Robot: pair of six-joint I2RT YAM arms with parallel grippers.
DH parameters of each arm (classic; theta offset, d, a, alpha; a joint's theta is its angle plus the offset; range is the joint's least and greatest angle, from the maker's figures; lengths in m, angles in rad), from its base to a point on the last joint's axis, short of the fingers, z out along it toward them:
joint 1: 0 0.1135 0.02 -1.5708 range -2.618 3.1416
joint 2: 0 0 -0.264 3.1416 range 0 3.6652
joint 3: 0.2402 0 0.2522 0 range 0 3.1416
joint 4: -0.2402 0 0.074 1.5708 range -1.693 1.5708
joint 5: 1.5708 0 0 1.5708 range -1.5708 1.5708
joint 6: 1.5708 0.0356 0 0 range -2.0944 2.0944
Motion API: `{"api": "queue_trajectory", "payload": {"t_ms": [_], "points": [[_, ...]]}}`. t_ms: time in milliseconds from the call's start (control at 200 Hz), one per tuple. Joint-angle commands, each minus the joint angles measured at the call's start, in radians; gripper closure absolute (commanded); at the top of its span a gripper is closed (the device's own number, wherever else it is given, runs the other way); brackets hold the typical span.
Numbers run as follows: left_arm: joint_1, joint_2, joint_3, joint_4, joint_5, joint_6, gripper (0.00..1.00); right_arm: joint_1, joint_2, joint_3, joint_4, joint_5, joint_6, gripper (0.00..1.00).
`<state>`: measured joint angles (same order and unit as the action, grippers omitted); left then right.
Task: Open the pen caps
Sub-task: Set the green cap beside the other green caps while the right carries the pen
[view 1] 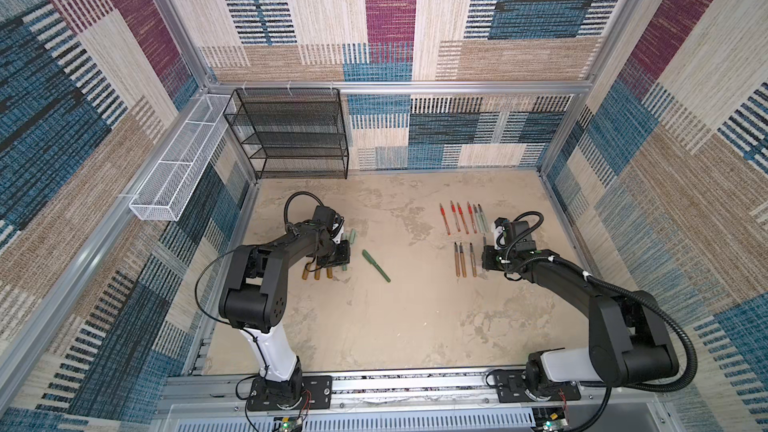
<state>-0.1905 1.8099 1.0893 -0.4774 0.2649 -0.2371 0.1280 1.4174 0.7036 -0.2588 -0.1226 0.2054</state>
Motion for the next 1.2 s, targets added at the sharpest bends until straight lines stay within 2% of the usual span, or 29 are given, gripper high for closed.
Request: {"api": "queue_trajectory", "payload": {"t_ms": [0,155,275,496,671,882,1032,1192], "points": [[-0.001,0.017,0.004,-0.031,-0.042,0.000,0.85,-0.008,0.034,0.014,0.029,-0.006,-0.018,0.99],[0.000,0.016,0.011,-0.043,-0.050,-0.010,0.79,-0.014,0.051,0.010,0.034,0.008,-0.020,0.98],[-0.001,-0.007,0.004,-0.050,-0.056,-0.016,0.70,-0.019,0.074,0.021,0.019,0.014,-0.024,0.96],[-0.001,-0.072,-0.026,-0.043,-0.051,-0.039,0.64,-0.027,0.096,0.031,0.014,0.020,-0.028,0.94],[0.000,-0.206,-0.063,-0.027,-0.045,-0.046,0.60,-0.029,0.104,0.031,0.017,0.022,-0.032,0.91],[0.006,-0.436,-0.164,0.045,-0.062,0.023,0.48,-0.028,0.119,0.028,0.027,0.011,-0.032,0.84],[0.057,-0.589,-0.225,0.093,-0.030,0.054,0.42,-0.028,0.124,0.026,0.015,0.015,-0.031,0.80],[0.128,-0.679,-0.271,0.115,0.017,0.075,0.34,-0.029,0.126,0.033,0.006,0.025,-0.032,0.75]]}}
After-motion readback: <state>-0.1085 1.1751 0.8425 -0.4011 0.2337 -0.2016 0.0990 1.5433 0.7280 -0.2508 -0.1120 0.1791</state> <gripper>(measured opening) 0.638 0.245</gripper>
